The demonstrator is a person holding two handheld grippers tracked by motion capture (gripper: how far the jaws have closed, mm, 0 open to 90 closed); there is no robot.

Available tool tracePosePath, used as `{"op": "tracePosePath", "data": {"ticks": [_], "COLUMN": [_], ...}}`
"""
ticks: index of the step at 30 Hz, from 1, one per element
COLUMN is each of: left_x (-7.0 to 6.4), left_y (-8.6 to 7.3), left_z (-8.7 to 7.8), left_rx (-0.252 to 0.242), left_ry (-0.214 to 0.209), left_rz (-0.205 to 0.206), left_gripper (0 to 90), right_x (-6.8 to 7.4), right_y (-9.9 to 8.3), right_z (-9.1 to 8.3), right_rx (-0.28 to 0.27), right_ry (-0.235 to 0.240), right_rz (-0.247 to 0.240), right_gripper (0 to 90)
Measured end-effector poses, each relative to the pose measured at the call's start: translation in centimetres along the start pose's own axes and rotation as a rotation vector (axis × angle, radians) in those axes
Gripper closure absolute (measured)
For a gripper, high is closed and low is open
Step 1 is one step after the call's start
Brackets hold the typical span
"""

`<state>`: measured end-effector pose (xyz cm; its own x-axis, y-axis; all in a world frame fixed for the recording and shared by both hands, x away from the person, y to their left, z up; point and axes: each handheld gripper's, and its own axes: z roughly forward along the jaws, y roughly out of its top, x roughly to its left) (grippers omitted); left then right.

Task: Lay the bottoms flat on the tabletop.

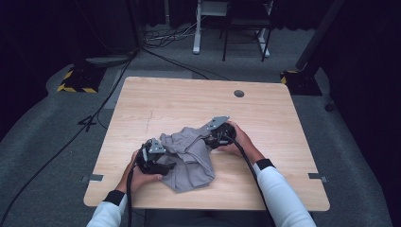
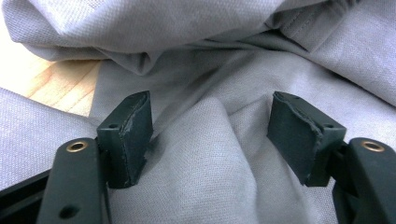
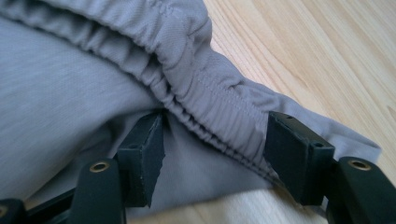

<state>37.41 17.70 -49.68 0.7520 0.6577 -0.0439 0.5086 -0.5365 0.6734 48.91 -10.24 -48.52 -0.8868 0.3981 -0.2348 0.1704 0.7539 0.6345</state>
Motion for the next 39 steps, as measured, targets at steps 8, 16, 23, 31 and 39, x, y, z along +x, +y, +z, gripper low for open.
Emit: {"op": "tracePosePath", "data": {"ticks": [8, 16, 23, 31, 39], "left_x": [-1.5, -2.6, -2.7, -7.1, -10.2], "left_y": [-0.1, -0.5, -0.7, -0.2, 4.9], "left_z": [0.2, 0.1, -0.2, -0.3, -0.4], "left_rx": [-0.019, -0.031, -0.030, 0.035, -0.087], "left_ry": [-0.025, -0.052, -0.042, -0.089, -0.076], "left_rz": [0.023, 0.050, 0.043, 0.129, 0.202], "left_gripper": [29.5, 31.2, 33.9, 34.8, 27.3], "right_x": [0.2, -3.7, -7.6, -8.4, -7.0], "right_y": [0.8, -2.3, -7.3, -11.0, -9.4], "right_z": [0.2, -6.2, -11.1, -13.3, -13.2], "right_rx": [-0.003, 0.037, 0.108, 0.148, 0.131], "right_ry": [-0.116, -0.262, -0.329, -0.288, -0.329], "right_rz": [-0.005, 0.107, 0.280, 0.417, 0.393], "right_gripper": [81.8, 84.0, 84.0, 83.6, 70.0]}}
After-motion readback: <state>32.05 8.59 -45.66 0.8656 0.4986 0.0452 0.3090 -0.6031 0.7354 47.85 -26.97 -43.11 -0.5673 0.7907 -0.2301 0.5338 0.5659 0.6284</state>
